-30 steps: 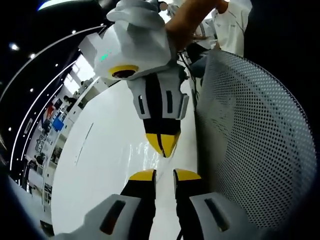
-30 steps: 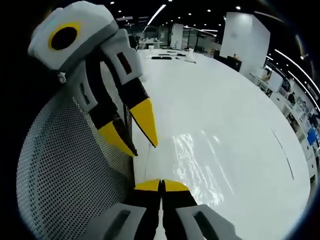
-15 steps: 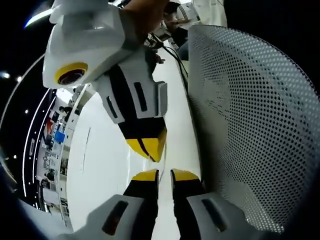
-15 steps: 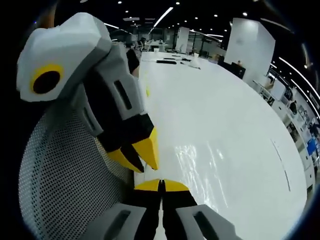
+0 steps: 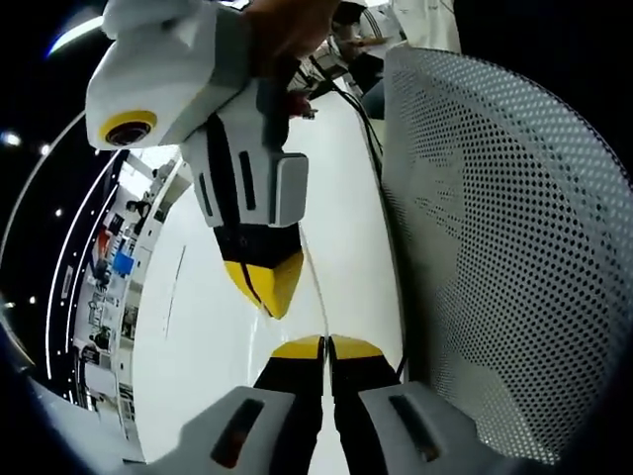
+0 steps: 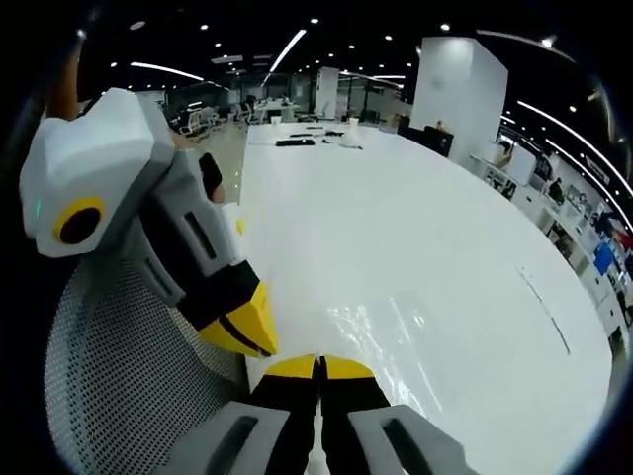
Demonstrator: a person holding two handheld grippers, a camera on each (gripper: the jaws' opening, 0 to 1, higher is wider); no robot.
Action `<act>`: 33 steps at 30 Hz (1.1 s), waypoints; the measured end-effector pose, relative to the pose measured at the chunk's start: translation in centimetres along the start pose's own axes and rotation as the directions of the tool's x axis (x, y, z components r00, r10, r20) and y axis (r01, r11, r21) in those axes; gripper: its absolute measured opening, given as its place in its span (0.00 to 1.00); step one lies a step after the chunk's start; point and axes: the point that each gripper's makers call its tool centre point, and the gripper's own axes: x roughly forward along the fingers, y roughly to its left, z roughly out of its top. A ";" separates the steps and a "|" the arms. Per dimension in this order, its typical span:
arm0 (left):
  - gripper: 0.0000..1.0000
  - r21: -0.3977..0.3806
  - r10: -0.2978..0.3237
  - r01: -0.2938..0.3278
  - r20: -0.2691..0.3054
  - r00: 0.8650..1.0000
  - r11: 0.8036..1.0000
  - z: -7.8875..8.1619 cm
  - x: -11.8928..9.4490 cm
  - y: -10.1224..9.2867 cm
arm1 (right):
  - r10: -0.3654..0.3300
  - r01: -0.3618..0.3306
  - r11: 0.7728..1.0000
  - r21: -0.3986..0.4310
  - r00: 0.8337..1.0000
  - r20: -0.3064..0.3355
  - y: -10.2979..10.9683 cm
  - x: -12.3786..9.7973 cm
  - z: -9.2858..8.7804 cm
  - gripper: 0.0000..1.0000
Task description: Open the resealable bag by pulling the two sides of the seal apart until the entire bag opening is separated and visibly accessible.
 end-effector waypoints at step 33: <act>0.00 -0.092 0.124 -0.122 0.018 0.992 0.988 0.7 0.0 4.2 | -0.215 0.228 0.972 -0.055 0.960 0.179 -7.2 -4.3 7.6 0.00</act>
